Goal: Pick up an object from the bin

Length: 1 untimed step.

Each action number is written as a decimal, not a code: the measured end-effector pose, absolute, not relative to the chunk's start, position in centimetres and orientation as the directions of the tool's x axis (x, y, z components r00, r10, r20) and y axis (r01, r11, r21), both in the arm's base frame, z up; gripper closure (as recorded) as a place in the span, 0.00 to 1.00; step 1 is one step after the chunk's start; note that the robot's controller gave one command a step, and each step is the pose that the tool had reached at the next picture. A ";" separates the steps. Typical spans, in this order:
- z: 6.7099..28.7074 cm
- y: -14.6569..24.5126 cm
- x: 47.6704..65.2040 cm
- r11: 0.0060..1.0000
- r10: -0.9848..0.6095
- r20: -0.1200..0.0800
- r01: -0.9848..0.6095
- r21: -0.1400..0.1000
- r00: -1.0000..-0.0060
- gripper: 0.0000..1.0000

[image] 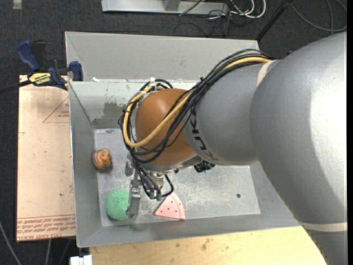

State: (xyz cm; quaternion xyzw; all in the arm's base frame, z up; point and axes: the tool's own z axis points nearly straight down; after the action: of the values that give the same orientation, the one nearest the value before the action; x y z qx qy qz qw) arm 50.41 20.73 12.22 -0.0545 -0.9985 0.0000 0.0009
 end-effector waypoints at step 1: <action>9.3 21.6 48.9 0.986 0.164 -0.001 0.164 0.002 -0.986 0.00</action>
Offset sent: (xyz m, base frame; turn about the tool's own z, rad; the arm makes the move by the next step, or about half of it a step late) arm -0.0042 0.0072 -0.0512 0.0772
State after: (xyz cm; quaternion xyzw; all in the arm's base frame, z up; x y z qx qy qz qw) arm 48.93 21.64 9.33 -0.0825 -0.9966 -0.0009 -0.0005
